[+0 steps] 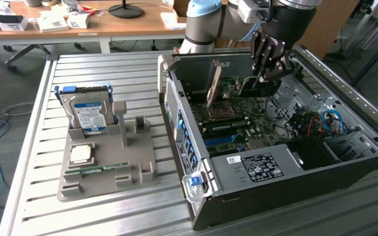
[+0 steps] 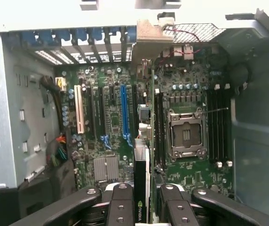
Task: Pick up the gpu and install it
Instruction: 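Insert the gpu into the slot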
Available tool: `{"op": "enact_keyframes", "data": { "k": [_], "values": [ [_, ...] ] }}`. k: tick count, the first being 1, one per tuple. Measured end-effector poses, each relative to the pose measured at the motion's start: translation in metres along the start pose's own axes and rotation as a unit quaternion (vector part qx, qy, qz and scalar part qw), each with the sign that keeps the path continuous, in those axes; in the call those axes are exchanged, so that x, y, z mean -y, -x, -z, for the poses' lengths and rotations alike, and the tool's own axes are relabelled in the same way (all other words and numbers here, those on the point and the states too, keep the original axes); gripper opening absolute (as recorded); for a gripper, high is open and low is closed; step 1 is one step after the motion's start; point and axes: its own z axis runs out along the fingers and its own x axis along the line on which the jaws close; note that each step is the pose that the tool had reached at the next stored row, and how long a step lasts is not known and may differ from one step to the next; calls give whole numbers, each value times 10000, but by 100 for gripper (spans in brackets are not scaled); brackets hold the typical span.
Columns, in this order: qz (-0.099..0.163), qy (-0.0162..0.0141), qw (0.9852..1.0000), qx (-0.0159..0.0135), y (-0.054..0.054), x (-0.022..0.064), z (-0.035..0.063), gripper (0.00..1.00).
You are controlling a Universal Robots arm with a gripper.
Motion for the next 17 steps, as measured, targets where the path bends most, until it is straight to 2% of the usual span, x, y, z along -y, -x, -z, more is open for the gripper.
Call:
{"op": "enact_keyframes", "data": {
  "k": [4, 17],
  "values": [
    [190, -6, 9998, 0, 0, -1, 0, 26],
    [298, 1, 9996, 2, -1, -1, -11, 26]
  ]
}}
